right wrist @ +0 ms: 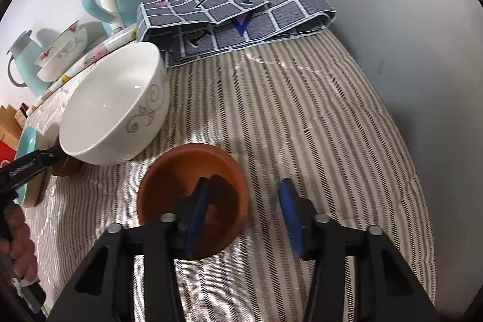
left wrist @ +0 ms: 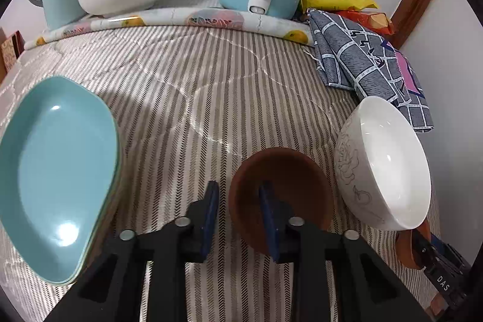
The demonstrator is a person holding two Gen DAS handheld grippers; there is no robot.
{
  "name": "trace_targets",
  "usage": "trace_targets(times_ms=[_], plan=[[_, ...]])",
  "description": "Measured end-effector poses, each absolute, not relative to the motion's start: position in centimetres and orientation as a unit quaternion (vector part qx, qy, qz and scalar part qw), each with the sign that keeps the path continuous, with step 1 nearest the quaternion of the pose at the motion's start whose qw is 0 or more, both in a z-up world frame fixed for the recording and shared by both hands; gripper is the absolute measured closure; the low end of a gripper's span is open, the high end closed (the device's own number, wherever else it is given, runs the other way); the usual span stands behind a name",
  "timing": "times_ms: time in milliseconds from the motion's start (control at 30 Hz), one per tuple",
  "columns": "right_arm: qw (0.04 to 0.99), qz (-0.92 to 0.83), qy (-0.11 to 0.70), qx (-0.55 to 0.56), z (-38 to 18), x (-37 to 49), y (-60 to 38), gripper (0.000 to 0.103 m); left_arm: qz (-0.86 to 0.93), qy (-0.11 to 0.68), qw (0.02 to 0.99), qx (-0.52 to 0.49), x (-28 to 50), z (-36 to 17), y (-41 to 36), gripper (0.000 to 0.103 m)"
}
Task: Organize plates and bowls
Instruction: 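Move the right tool to the small brown bowl and grip its rim, then lift the brown bowl with the right tool over the white bowl while the left tool holds another brown bowl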
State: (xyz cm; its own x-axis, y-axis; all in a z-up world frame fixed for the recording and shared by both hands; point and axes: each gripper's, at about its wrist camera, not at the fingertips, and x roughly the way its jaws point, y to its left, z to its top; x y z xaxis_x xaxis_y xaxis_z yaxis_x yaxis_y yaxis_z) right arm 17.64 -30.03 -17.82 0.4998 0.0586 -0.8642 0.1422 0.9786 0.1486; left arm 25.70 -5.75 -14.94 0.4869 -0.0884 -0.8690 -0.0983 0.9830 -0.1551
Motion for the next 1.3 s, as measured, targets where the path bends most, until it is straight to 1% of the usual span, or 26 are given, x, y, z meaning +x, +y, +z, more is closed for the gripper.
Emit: trace_targets(times_ms=[33, 67, 100, 133, 333, 867, 1300], plan=[[0.860, -0.020, 0.499, 0.100, -17.8, 17.7, -29.9, 0.072, -0.001, 0.509, 0.856, -0.092, 25.8, -15.2, -5.9, 0.086], [0.861, -0.016, 0.499, 0.099, -17.7, 17.8, -29.8, 0.075, -0.003, 0.508, 0.857, -0.092, 25.8, -15.2, -6.0, 0.086], [0.860, -0.011, 0.500, 0.100, -17.7, 18.0, -29.7, 0.081, -0.001, 0.504, 0.858, -0.094, 25.8, -15.1, -6.0, 0.089], [0.860, -0.007, 0.500, 0.102, -17.7, 18.1, -29.6, 0.085, 0.000, 0.503, 0.859, -0.096, 25.8, -15.0, -5.9, 0.091], [0.866, -0.005, 0.491, 0.098, -17.2, 18.0, -29.4, 0.092, -0.009, 0.496, 0.863, -0.098, 25.5, -14.5, -6.0, 0.094], [0.880, -0.004, 0.467, 0.087, -15.0, 16.3, -28.9, 0.094, -0.027, 0.474, 0.875, -0.091, 22.9, -11.6, -6.2, 0.094], [0.901, -0.005, 0.424, 0.086, -10.3, 15.0, -28.7, 0.094, -0.029, 0.445, 0.891, -0.087, 21.2, -7.5, -6.2, 0.094]])
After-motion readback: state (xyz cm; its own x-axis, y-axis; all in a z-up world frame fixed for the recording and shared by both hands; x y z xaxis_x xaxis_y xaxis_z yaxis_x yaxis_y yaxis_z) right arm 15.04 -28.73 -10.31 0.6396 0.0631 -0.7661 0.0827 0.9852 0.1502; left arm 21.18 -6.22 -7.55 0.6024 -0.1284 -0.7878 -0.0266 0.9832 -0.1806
